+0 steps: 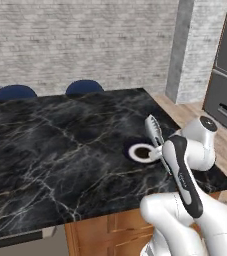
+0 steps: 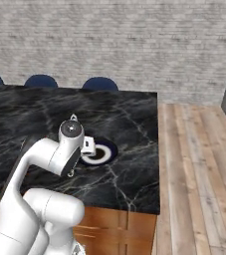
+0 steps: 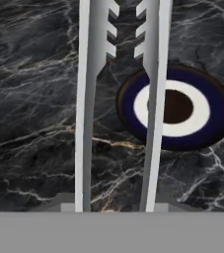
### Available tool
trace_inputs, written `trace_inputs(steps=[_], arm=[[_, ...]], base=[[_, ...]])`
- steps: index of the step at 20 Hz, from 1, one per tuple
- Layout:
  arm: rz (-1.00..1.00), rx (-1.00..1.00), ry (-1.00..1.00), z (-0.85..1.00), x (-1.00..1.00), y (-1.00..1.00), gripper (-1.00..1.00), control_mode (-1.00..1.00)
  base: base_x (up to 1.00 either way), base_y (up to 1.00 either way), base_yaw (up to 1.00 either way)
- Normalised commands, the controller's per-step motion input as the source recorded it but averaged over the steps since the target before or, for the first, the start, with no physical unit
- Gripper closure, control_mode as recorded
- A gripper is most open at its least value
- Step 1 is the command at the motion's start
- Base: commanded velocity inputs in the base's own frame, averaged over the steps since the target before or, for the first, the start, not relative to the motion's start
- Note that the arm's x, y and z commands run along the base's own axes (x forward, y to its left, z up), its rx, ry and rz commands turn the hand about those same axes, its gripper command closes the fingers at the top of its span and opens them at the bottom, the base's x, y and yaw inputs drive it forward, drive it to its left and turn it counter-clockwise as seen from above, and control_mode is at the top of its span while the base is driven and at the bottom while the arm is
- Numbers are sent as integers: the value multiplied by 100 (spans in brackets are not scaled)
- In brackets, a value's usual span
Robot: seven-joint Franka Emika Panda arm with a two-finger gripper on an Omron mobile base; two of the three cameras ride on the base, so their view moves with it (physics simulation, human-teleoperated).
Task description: Pick up the tongs from the counter and place them near the plate next to the oven.
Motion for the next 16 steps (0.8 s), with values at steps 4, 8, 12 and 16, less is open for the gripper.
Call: trace_inputs(steps=[4, 8, 12, 16], arm=[[1, -15, 26, -30, 67, 95, 100, -100], [0, -23, 31, -44, 68, 98, 100, -100], [3, -14, 25, -51, 69, 69, 100, -100], [0, -7, 23, -39, 82, 39, 100, -100]], base=[[0, 0, 0], [0, 0, 0], [0, 0, 0], [0, 0, 0]])
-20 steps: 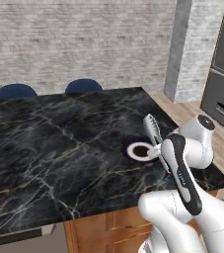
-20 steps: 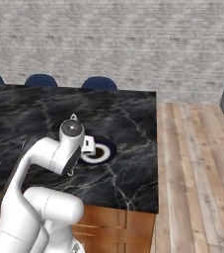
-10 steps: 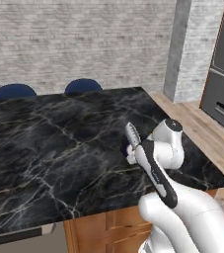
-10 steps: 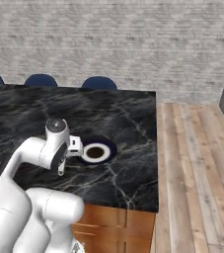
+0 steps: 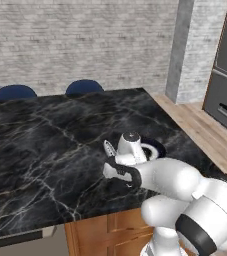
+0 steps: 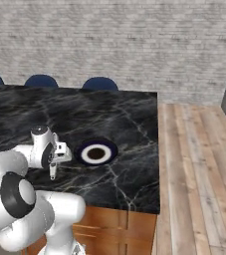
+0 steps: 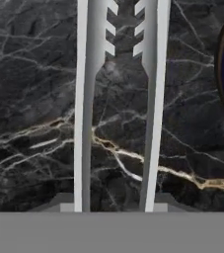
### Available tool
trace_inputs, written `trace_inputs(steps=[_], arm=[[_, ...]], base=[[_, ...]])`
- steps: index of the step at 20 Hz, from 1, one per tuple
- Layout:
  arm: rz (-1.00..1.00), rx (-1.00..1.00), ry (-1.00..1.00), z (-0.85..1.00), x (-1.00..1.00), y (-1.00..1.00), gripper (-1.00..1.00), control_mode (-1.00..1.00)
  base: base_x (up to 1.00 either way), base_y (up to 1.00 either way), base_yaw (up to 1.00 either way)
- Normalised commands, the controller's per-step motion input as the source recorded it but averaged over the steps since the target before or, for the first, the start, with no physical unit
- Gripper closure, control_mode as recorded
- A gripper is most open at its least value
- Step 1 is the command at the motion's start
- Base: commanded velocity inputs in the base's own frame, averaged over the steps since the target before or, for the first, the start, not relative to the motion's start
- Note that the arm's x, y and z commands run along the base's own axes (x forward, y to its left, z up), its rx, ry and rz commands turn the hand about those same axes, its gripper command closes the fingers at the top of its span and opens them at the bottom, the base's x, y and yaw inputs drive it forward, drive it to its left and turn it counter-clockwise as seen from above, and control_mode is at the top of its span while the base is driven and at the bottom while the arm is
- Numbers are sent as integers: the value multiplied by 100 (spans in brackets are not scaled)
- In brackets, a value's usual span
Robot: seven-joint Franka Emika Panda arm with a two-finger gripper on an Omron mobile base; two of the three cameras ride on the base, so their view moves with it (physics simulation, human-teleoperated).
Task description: Pick up the tongs from the counter and place them near the plate next to the oven.
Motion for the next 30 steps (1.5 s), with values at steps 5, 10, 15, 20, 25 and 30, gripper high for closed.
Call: trace_inputs(steps=[5, 10, 15, 20, 25, 30], arm=[[2, 0, 16, -17, 85, 15, 100, -100], [0, -2, 7, -19, 74, 35, 100, -100], [0, -8, 3, -40, 48, 39, 100, -100], [0, -3, -1, -39, 12, 4, -100, -100], [1, 1, -4, 12, -24, -4, -100, -100], [5, 6, -12, 64, -28, -25, -100, -100]], base=[[0, 0, 0], [0, 0, 0], [0, 0, 0], [0, 0, 0], [0, 0, 0], [0, 0, 0]])
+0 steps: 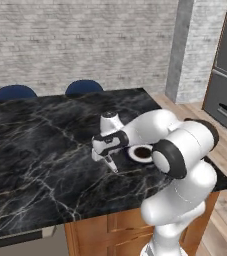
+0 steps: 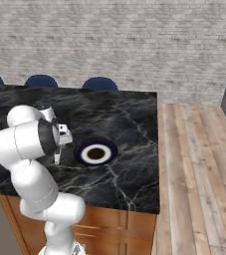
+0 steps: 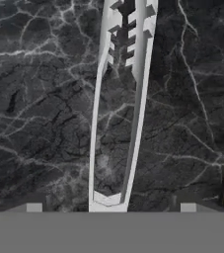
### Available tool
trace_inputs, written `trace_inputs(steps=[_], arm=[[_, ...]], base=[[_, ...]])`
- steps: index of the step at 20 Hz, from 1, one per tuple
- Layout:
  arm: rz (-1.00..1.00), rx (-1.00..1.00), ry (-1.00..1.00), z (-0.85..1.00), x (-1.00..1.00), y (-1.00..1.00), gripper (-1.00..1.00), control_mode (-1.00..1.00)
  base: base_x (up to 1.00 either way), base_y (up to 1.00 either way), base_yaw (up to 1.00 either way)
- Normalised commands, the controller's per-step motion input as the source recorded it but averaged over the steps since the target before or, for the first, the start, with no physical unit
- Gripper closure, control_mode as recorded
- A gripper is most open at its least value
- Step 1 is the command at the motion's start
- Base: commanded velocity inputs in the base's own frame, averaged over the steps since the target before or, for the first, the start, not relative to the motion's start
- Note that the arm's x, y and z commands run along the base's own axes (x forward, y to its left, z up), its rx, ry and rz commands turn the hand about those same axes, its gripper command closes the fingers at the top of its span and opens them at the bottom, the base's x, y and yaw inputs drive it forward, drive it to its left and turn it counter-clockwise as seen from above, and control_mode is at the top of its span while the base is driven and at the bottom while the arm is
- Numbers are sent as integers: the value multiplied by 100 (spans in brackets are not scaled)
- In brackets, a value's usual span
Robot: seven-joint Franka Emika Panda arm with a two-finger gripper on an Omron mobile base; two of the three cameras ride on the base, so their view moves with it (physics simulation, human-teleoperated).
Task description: Pick up the tongs from the counter and place them near the plate next to the oven.
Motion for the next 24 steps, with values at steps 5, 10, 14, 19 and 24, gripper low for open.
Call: trace_inputs(steps=[5, 10, 14, 19, 24], arm=[[5, 5, -19, 79, -28, -28, -100, -100], [3, 4, -28, 91, -35, -20, -100, -100], [0, 5, -33, 89, -43, -28, -100, -100], [0, 7, -34, 82, -53, -31, -100, -100], [0, 13, -46, 51, -81, -46, -100, -100]], base=[[0, 0, 0], [0, 0, 0], [0, 0, 0], [0, 0, 0], [0, 0, 0]])
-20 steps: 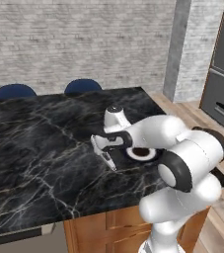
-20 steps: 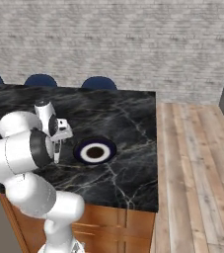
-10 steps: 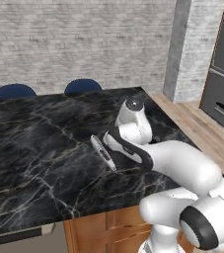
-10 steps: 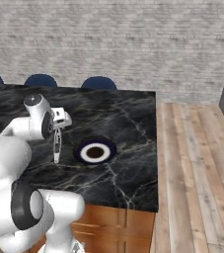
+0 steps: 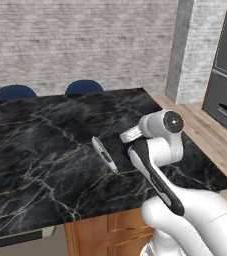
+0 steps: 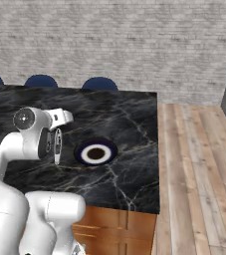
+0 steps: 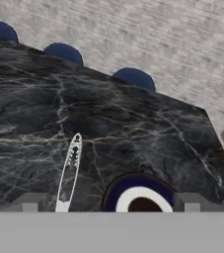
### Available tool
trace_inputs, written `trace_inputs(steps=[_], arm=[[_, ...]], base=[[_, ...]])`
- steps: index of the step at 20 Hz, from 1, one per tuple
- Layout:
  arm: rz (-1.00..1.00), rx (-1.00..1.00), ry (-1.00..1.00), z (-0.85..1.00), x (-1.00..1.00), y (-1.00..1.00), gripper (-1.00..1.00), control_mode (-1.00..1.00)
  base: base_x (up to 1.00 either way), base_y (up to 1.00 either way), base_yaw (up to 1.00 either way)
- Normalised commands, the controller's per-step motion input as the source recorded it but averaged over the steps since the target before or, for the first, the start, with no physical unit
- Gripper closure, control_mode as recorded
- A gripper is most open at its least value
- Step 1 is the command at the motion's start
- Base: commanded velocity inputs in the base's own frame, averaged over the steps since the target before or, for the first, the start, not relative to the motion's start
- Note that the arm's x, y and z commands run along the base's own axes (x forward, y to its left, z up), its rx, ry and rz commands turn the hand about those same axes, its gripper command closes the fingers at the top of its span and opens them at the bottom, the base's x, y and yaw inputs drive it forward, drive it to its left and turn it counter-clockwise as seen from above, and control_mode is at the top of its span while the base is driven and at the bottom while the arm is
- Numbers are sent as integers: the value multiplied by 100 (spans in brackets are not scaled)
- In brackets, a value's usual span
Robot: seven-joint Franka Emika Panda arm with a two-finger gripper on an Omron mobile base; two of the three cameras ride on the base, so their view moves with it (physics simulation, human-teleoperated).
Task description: Pick up the tongs from the counter and place them near the plate next to the oven.
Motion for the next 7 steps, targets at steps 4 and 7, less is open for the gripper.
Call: trace_inputs(steps=[4, 7], arm=[[0, 10, -57, 34, -88, -41, -100, -100], [-1, 5, -53, 28, -79, -30, -100, -100]], base=[[0, 0, 0], [0, 0, 0]])
